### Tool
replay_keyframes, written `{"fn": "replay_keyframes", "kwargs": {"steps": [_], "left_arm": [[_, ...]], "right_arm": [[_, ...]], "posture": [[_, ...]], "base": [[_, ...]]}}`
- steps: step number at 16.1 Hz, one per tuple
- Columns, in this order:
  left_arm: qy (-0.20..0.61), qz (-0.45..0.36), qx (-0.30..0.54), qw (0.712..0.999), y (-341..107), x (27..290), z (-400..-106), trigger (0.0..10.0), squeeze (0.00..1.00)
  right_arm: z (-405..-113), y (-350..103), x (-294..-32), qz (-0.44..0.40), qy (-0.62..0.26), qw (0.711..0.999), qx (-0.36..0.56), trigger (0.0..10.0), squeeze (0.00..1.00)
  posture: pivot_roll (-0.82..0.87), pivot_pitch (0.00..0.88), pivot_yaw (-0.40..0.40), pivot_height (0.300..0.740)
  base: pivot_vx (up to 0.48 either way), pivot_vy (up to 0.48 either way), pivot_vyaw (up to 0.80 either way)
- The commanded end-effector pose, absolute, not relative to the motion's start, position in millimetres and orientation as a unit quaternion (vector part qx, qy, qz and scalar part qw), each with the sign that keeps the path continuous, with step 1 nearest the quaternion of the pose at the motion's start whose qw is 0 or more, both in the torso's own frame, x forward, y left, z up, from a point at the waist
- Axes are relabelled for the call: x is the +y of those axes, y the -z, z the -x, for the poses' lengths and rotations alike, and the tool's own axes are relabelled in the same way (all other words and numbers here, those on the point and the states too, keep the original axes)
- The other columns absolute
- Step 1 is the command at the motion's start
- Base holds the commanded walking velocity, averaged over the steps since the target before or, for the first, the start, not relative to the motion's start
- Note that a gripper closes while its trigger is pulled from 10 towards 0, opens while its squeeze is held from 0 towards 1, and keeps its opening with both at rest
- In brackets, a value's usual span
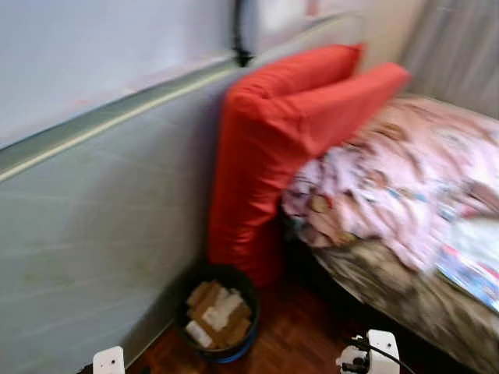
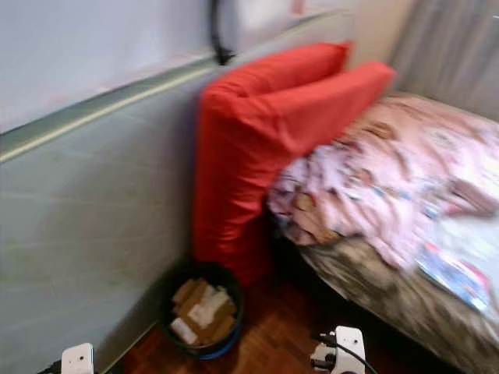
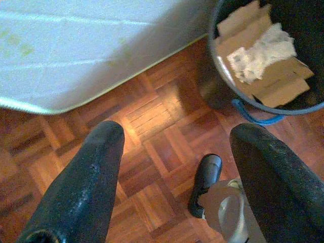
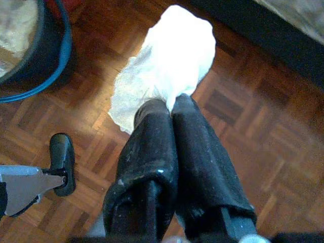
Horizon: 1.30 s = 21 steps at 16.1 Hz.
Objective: Clean up the room
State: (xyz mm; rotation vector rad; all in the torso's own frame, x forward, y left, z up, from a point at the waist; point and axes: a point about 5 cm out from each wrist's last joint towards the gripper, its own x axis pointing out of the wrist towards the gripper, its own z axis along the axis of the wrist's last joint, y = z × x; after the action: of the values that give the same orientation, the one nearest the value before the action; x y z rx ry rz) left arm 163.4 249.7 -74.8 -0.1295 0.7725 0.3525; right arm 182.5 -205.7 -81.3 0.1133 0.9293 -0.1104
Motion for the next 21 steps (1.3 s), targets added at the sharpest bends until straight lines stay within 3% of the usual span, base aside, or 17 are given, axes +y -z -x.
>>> {"fn": "replay_keyframes", "kwargs": {"steps": [1, 16, 21], "left_arm": [[-0.172, 0.065, 0.381, 0.906, 77.1, 248.4, -159.2, 10.0, 0.0], [-0.165, 0.074, 0.393, 0.902, 80.3, 241.4, -158.4, 10.0, 0.0], [-0.146, 0.081, 0.382, 0.909, 79.9, 223.5, -168.4, 10.0, 0.0]], "right_arm": [[-183.8, 80.2, -208.1, -0.059, 0.059, 0.892, 0.444, 10.0, 0.0], [-186.2, 80.5, -198.5, -0.066, 0.049, 0.894, 0.44, 10.0, 0.0], [-199.5, 71.6, -208.2, -0.055, 0.051, 0.906, 0.417, 10.0, 0.0]], "posture": [[0.09, 0.0, -0.04, 0.74], [0.06, 0.0, -0.036, 0.74], [0.04, 0.0, -0.064, 0.74]], "base": [[0.0, 0.0, 0.8], [0.0, 0.0, 0.8], [0.0, 0.0, 0.1]]}}
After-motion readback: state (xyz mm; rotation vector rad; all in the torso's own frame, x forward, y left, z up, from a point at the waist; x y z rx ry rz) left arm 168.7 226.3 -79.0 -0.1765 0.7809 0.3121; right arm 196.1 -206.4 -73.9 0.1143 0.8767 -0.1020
